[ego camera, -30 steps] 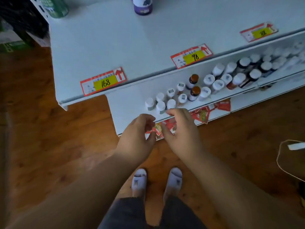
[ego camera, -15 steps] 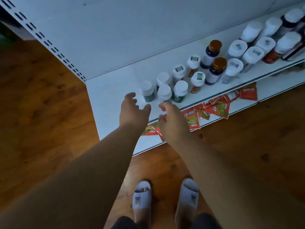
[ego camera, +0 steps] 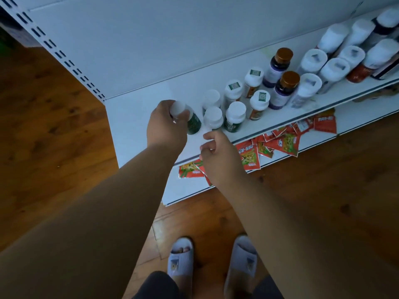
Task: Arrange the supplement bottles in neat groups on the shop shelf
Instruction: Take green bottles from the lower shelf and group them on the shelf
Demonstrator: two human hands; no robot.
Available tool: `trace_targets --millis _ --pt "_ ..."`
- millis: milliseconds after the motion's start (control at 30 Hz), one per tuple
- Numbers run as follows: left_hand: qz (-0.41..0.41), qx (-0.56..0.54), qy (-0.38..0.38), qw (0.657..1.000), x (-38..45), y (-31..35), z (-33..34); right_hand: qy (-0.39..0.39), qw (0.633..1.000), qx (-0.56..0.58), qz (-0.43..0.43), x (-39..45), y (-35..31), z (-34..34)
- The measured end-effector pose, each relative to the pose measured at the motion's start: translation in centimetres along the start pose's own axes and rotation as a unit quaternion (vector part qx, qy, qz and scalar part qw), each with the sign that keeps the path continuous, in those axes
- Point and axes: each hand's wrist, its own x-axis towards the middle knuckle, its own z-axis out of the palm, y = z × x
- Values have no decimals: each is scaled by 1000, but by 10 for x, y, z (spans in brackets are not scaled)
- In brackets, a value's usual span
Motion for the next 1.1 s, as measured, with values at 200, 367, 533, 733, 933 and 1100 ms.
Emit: trace_targets --millis 200,367,533,733,933,1100 --pt "-83 -72 -49 993 -94 41 -90 -68 975 181 105 -86 -68 -25" --pt "-113 -192 -69 972 -173 119 -169 -90 937 320 111 -184 -143 -82" --pt "-139 -365 -82 917 -229 192 -222 -104 937 332 37 -245 -205 -146" --pt "-79 -502 -88 857 -244 241 -261 -83 956 274 -61 -265 -268 -189" --pt "10 -419 -97 903 -229 260 -307 -86 963 213 -140 -267 -315 -185" --pt "33 -358 -80 930 -215 250 -344 -91 954 262 -118 -264 -353 -153"
